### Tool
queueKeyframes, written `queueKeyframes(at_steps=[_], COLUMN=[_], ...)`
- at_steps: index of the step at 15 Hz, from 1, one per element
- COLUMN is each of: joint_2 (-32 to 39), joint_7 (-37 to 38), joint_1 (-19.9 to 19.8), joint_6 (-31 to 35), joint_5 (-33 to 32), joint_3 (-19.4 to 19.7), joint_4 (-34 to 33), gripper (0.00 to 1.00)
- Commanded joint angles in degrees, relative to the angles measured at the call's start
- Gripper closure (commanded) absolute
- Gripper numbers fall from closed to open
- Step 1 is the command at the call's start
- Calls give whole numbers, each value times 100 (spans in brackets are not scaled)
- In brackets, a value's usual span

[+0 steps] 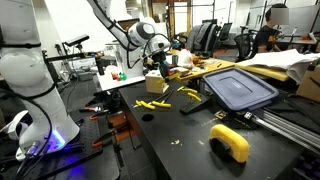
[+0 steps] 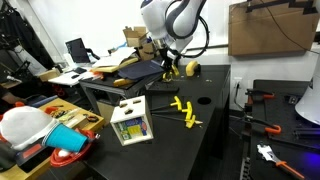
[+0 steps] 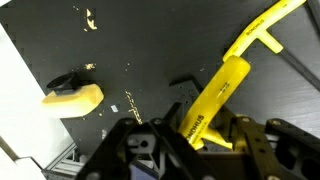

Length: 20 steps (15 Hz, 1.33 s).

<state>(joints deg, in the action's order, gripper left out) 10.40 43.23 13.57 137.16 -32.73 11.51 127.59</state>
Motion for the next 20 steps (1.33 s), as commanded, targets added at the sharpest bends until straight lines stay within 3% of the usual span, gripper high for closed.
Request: queueKeyframes(at_steps=[1, 9, 20], joint_2=[-618, -1126, -1037], joint_7=[7, 437, 326], joint_1=[-212, -425, -498], joint_6=[-383, -592, -808], joint_5=[-273, -1422, -2411], joint_3=[-475, -1156, -1638], joint_4=[332, 351, 125], gripper=[89, 89, 89])
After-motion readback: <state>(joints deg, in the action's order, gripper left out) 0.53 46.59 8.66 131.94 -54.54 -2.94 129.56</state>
